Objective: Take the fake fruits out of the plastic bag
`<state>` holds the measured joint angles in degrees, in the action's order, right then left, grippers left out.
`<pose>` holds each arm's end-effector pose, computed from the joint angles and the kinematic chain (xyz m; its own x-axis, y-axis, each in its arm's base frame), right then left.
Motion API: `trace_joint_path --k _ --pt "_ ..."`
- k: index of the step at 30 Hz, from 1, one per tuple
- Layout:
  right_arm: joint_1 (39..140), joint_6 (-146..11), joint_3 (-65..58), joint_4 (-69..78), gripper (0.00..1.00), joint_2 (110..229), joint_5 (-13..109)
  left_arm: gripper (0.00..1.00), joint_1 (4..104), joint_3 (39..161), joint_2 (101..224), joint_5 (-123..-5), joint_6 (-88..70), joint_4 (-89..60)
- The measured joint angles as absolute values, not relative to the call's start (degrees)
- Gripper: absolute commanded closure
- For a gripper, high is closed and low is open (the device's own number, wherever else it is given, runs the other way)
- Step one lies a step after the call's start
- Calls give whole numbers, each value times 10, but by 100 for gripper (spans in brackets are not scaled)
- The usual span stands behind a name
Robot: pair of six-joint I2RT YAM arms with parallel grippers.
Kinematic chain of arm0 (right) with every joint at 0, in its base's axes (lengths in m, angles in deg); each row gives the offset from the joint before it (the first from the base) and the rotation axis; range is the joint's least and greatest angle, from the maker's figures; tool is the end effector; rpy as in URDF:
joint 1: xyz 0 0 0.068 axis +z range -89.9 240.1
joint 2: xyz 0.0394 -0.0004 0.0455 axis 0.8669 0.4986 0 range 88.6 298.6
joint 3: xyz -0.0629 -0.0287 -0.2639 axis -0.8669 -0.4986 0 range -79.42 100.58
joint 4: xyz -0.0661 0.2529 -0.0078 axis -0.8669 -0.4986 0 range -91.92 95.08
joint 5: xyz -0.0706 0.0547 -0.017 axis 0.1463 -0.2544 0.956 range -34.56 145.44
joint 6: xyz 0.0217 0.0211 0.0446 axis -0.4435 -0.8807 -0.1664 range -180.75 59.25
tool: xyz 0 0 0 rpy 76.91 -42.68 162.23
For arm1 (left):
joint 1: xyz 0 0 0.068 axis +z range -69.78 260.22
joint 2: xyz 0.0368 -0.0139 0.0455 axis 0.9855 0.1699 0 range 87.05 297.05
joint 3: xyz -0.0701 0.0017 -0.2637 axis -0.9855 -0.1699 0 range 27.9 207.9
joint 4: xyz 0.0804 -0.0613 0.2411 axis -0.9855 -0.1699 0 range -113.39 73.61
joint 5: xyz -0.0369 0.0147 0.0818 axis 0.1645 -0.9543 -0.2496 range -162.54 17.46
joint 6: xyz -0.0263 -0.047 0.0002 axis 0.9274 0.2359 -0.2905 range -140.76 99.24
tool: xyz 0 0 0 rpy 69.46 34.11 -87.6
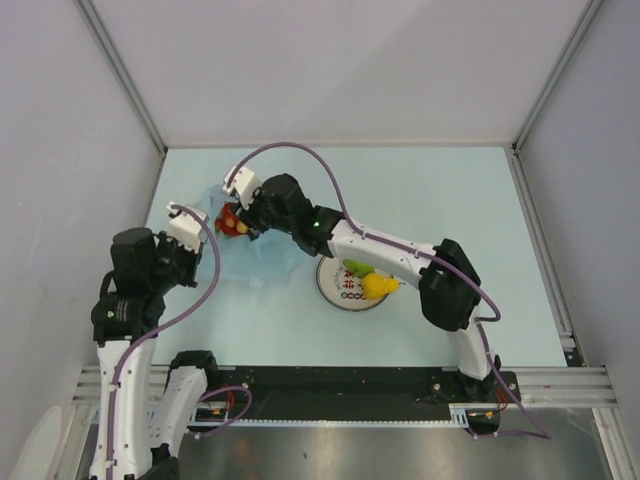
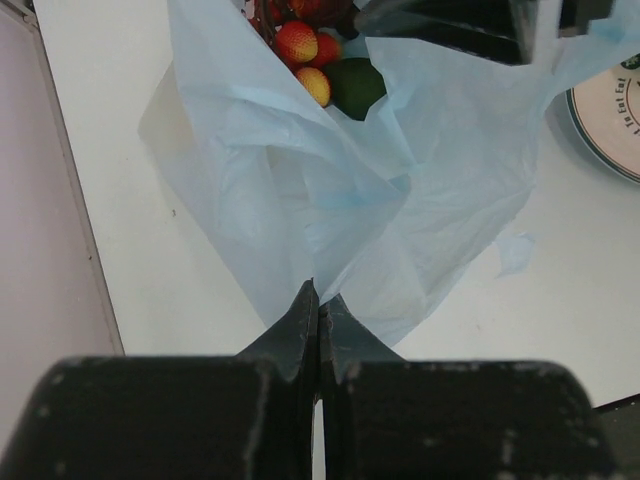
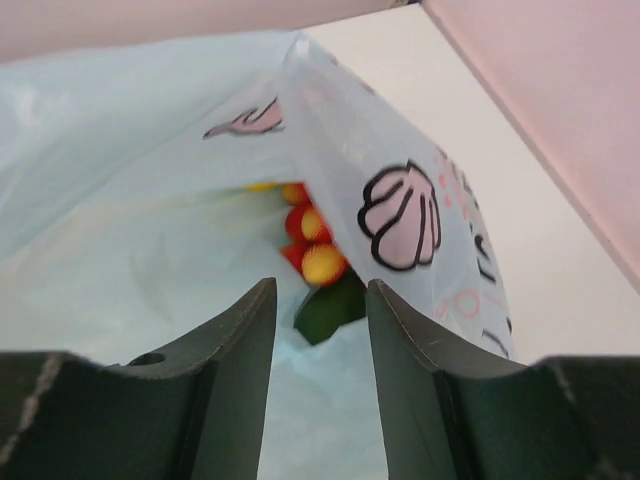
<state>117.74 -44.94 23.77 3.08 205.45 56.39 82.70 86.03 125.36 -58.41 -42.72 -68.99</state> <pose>0.2666 0.4196 0.3199 0.0888 -0.3690 -0.9252 -0.8438 0.4656 -0.2667 0.1144 -0.0037 0.3580 -0.4405 0.3439 -0.8293 0.3536 0.9155 0.1918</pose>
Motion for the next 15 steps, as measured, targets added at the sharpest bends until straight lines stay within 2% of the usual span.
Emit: trace_joint_path --k 4,7,10,11,15 --pt "1167 -457 304 38 53 2118 563 100 827 876 1261 -584 -418 -695" --pt "1153 -448 328 42 49 2174 570 100 827 890 1272 -583 -415 -696" --pt "1134 -429 328 44 35 2219 582 100 827 895 1278 -581 -412 -696" --pt "1128 -424 328 44 26 2230 585 100 827 895 1279 -579 -412 -697" --pt "1110 -406 328 44 13 2248 594 100 827 895 1286 -573 -412 -697"
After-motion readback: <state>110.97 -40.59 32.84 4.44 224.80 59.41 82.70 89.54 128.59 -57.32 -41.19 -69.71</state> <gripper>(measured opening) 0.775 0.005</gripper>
